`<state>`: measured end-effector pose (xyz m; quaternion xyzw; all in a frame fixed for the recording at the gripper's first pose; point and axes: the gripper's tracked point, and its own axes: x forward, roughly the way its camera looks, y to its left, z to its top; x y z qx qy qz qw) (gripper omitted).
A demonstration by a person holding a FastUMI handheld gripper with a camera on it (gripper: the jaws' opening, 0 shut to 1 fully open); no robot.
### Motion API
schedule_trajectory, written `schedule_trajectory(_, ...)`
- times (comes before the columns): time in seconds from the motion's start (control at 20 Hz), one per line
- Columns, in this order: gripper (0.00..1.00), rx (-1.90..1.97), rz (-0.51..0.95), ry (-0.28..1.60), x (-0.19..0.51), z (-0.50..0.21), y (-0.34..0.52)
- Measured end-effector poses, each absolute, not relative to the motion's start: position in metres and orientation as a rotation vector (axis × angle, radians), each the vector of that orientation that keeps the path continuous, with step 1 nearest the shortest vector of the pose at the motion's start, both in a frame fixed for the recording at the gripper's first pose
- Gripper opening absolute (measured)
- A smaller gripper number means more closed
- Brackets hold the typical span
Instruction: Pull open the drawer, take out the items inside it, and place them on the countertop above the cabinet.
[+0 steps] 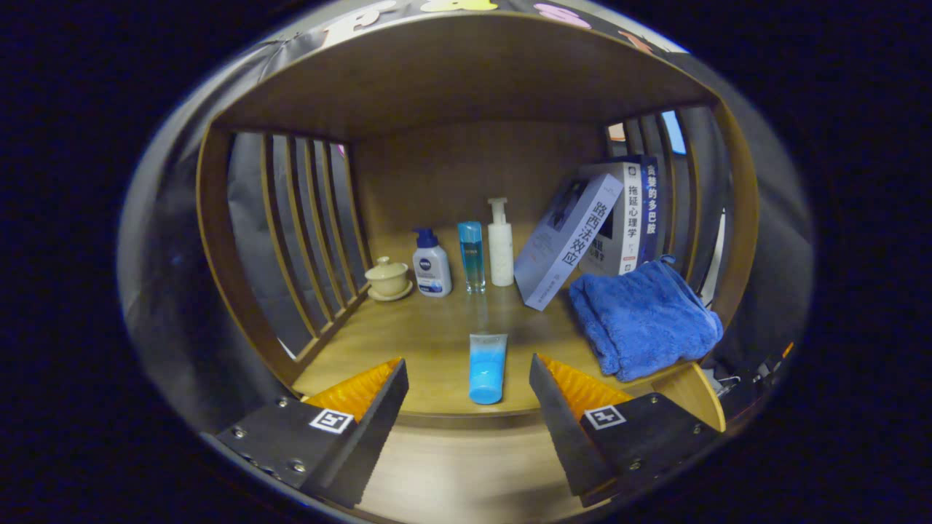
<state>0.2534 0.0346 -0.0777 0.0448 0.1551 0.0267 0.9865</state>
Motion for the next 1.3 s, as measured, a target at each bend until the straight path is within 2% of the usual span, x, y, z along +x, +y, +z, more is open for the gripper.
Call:
schedule_trajectory(0.65,1.00,0.133,0.133,0.191,0.159,-0.012,0.039)
schedule_trajectory(1.0,1.00,-0.009,0.215,0.097,0.096,-0.026,0.067)
schedule_trajectory(1.3,1.00,-0.041,0.162,0.011,0.053,-0.049,0.059)
